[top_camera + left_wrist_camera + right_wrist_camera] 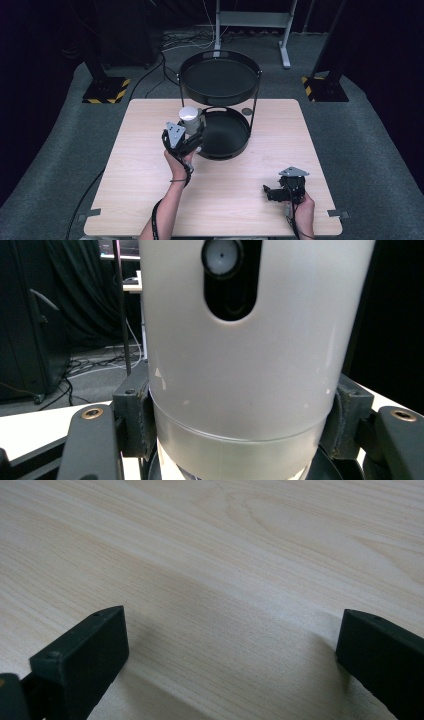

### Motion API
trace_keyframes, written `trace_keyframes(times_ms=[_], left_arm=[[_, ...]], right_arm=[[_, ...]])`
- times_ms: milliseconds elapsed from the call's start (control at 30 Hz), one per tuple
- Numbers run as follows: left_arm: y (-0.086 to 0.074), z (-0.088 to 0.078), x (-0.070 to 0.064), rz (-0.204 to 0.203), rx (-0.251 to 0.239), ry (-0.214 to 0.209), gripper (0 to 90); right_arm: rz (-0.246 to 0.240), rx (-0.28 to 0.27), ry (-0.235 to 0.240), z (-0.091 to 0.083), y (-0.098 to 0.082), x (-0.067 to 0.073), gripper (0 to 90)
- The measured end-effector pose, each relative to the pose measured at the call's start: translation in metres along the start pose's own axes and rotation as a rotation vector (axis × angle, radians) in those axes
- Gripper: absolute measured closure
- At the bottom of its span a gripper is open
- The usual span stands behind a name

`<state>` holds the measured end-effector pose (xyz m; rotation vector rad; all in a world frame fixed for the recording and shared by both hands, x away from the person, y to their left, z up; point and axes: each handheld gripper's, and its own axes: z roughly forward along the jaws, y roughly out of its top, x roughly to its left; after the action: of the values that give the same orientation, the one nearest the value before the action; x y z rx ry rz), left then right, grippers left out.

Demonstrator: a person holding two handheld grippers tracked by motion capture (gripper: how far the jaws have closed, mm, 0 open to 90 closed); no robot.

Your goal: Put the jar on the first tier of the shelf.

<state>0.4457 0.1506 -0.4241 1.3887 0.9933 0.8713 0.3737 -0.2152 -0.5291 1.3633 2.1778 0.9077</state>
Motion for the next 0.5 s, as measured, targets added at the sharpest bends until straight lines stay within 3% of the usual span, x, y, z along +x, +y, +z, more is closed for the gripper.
trace_keyframes(times_ms=[500], left_arm=[[0.000,0.011,-0.002,-0.008,-0.018,-0.007,31.7]], right_arm=[[-0.001,0.000,0.001,0.000,0.000,0.000,0.0]])
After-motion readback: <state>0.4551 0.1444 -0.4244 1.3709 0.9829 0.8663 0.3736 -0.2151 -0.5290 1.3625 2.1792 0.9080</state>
